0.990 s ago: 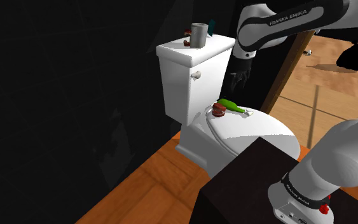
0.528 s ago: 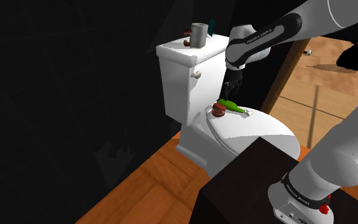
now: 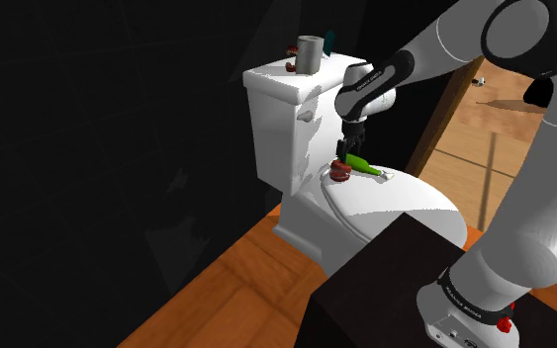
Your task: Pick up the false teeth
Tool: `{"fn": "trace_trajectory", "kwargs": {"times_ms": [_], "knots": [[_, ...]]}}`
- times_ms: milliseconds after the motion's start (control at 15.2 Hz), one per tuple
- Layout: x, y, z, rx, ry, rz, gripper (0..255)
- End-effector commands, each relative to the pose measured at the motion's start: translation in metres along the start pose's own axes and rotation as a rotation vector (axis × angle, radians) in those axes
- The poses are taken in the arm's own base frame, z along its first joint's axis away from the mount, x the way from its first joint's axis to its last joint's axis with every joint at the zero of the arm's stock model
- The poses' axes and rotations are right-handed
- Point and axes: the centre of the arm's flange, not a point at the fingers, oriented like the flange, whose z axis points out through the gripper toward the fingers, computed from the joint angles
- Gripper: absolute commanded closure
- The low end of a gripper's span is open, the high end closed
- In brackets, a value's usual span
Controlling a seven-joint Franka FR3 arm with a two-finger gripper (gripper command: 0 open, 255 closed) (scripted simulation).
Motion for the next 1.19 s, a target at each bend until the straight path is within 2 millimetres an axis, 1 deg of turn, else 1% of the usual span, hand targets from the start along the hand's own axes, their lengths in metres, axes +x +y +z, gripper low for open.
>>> {"fn": "trace_trajectory", "kwargs": {"times_ms": [0,132,594,726,792,1122], "knots": [[0.014,0.01,0.02,-0.008,-0.005,-0.009,0],[0.026,0.019,0.035,-0.014,-0.01,-0.015,0],[0.031,0.016,0.072,-0.014,-0.01,-0.015,0],[0.031,0.016,0.075,-0.014,-0.01,-0.015,0],[0.031,0.015,0.074,-0.014,-0.01,-0.015,255],[0.031,0.015,0.074,-0.014,-0.01,-0.015,255]]}}
